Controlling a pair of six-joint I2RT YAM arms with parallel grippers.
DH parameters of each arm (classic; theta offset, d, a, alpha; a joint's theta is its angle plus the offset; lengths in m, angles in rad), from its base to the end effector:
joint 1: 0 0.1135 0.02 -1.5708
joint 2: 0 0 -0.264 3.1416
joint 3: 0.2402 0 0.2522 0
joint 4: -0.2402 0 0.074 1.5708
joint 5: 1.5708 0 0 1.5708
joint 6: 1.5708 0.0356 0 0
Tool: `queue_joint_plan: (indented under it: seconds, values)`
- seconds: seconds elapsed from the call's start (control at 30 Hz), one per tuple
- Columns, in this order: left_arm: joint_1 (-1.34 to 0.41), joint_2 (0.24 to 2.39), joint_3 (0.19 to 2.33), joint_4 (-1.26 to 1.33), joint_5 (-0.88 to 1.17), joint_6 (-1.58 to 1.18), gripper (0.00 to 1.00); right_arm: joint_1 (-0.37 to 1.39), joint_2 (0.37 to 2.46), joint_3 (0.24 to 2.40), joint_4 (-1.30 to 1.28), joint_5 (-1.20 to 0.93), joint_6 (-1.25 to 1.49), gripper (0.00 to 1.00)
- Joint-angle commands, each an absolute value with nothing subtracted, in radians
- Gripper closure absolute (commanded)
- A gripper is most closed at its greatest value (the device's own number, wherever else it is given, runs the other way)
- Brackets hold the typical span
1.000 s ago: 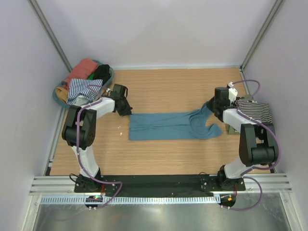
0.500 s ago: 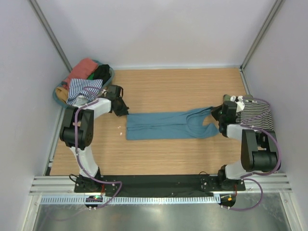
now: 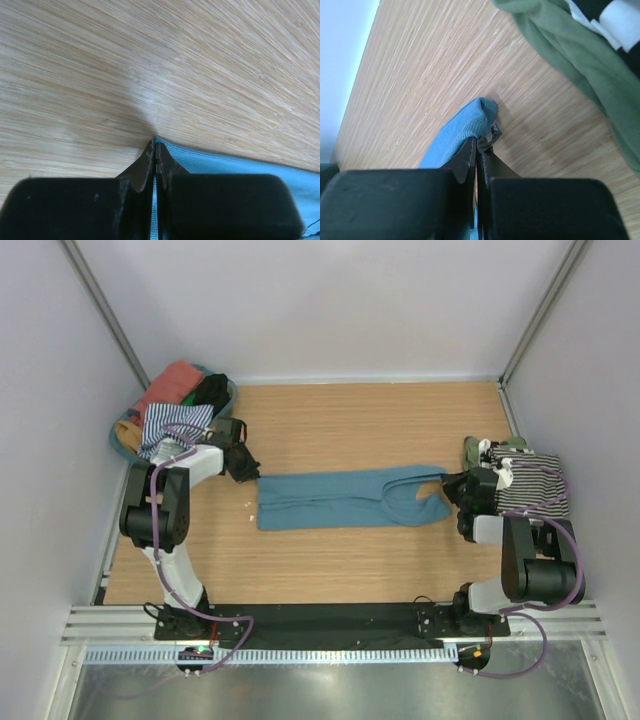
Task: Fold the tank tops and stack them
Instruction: Fold the tank top
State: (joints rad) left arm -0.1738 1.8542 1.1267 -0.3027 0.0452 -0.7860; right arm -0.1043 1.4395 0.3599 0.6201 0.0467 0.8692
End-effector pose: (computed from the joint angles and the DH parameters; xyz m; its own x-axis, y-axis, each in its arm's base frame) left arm 0.3672 -0.0661 0.1549 -0.7352 -0.5885 -0.3363 -0.4592 0.7974 -0.3915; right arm 0.2505 -0.0279 0.1389 -0.1735 0.7853 -0.5943 0.4309 0.6031 0.6712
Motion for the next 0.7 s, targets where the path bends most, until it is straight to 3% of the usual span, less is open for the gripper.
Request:
queue_joint_plan:
  seconds: [0.0, 0.4, 0.5, 0.53, 0.67]
  values:
    - [-0.161, 1.821, 1.112, -0.291, 0.028, -0.781, 1.00, -0.115, 1.420, 0.356, 0.680, 0.090, 0.879, 0.94]
    - [-0.163, 1.813, 1.108, -0.291, 0.021, -0.778, 1.00, -0.118, 1.359, 0.403, 0.419, 0.218, 0.900, 0.79]
    - [-0.163, 1.815, 1.108, -0.291, 0.026, -0.778, 1.00, -0.118, 1.362, 0.417, 0.376, 0.219, 0.907, 0.63]
    - [-0.163, 1.813, 1.106, -0.293, 0.025, -0.778, 1.00, -0.118, 1.359, 0.414, 0.377, 0.221, 0.907, 0.53]
    - [-0.161, 1.807, 1.103, -0.296, 0.018, -0.778, 1.00, -0.117, 1.327, 0.422, 0.373, 0.212, 0.867, 0.46]
